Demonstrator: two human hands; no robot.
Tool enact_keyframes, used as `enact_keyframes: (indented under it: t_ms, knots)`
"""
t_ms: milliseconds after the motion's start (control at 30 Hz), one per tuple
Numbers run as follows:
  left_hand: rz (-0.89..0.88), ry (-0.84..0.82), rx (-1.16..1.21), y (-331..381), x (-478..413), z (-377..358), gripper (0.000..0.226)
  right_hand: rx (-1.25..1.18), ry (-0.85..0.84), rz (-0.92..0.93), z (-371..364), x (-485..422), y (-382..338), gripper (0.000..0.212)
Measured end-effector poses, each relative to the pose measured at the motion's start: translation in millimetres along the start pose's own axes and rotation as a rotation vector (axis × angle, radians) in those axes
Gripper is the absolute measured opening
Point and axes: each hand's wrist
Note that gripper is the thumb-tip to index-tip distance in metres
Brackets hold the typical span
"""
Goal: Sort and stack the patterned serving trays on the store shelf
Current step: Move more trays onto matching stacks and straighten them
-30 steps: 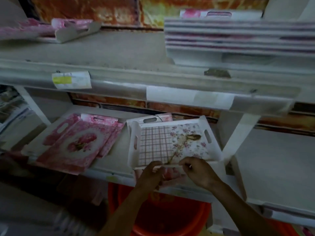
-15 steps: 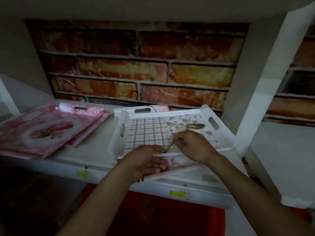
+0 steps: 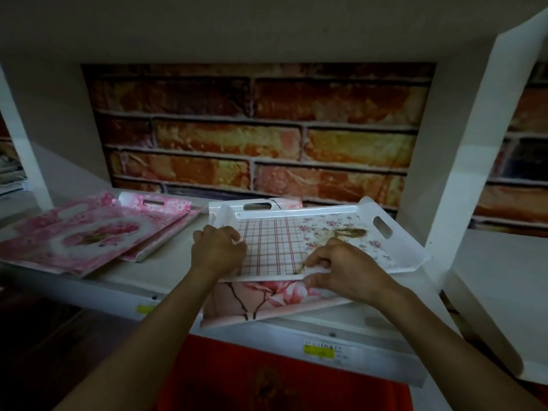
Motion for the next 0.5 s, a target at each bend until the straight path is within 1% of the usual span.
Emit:
enact_keyframes:
  t_ms: [100, 167, 233, 267, 300, 333, 367, 400, 433, 500]
  knots:
    - [0.040, -0.064, -0.081, 2, -2, 1, 0.047, 0.025, 0.010, 0.000, 0, 2, -1, 0.037]
    - [0.046, -0.065, -0.148, 8, 1, 3, 0.047, 0.034, 0.019, 0.010, 0, 3, -1, 0.031]
    - [-0.001, -0.001, -0.163, 19, 8, 2, 0.040, 0.048, 0.028, 0.032, 0, 3, -1, 0.025]
    - [-0.052, 0.052, -0.111, 27, 13, 1, 0.033, 0.061, 0.041, 0.047, 0, 3, -1, 0.022]
    - [-0.107, 0.083, -0.005, 36, 19, 1, 0.026, 0.079, 0.059, 0.062, 0, 4, -2, 0.020]
    - [-0.138, 0.064, 0.157, 44, 23, 2, 0.022, 0.099, 0.081, 0.075, 0, 4, -4, 0.019]
    - [-0.131, -0.016, 0.352, 54, 28, 4, 0.024, 0.120, 0.106, 0.089, 0, 5, -6, 0.020]
    - [-0.090, -0.116, 0.528, 63, 33, 7, 0.030, 0.143, 0.135, 0.108, 0, 6, -8, 0.022]
    - [-0.046, -0.213, 0.629, 70, 37, 10, 0.039, 0.161, 0.168, 0.130, 1, 6, -11, 0.024]
    - [-0.001, -0.389, 0.676, 74, 41, 13, 0.058, 0.158, 0.237, 0.162, 5, 7, -17, 0.024]
Point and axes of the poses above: each hand's wrist, its own x-axis away from the middle knuckle, its own z-axis out of the back of the hand, y = z × x, and after that the axes turned 15 degrees about -z, right-handed
